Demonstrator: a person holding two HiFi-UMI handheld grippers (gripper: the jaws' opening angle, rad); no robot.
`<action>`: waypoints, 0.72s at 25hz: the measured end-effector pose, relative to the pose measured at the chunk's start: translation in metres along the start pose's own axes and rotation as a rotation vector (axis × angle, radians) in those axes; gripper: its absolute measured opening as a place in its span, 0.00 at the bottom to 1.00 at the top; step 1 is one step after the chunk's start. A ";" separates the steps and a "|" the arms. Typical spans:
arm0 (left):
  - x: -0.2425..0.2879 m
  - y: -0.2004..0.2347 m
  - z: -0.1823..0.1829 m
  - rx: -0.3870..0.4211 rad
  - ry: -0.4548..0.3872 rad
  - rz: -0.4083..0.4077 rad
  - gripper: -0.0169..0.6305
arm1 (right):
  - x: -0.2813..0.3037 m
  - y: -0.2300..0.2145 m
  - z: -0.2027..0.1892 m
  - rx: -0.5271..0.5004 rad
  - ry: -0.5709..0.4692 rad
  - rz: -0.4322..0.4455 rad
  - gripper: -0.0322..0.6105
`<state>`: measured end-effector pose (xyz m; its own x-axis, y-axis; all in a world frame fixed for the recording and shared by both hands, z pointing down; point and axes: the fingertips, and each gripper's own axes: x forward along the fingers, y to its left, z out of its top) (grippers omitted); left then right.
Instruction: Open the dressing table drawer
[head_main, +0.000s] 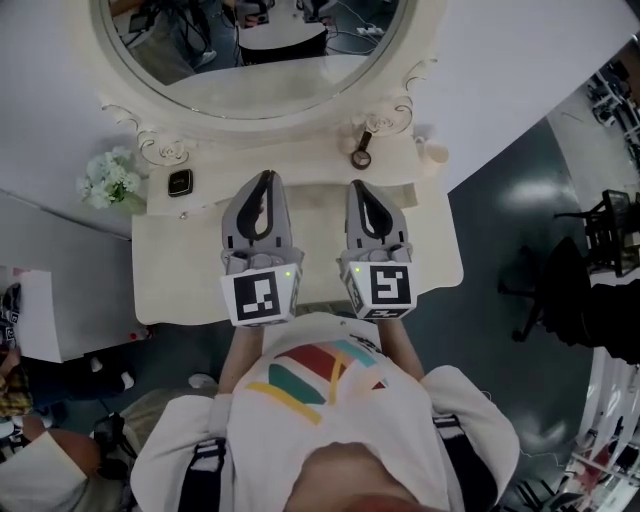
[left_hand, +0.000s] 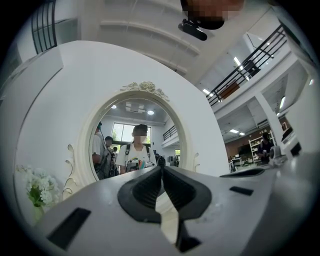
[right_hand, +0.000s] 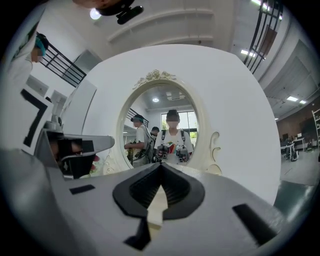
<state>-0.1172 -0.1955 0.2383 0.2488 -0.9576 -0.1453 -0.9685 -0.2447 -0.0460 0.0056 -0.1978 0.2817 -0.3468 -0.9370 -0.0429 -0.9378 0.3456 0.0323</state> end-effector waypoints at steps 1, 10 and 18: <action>0.000 0.000 -0.001 -0.001 0.003 -0.002 0.05 | 0.000 0.002 0.000 0.001 0.000 0.005 0.05; -0.002 0.004 -0.009 -0.006 0.027 0.003 0.05 | 0.002 0.011 0.001 -0.001 0.001 0.023 0.05; 0.000 0.010 -0.009 -0.016 0.013 0.023 0.05 | 0.004 0.011 -0.002 -0.005 0.015 0.026 0.05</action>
<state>-0.1269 -0.1988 0.2466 0.2266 -0.9648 -0.1337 -0.9740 -0.2250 -0.0268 -0.0058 -0.1979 0.2839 -0.3709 -0.9283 -0.0275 -0.9283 0.3698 0.0382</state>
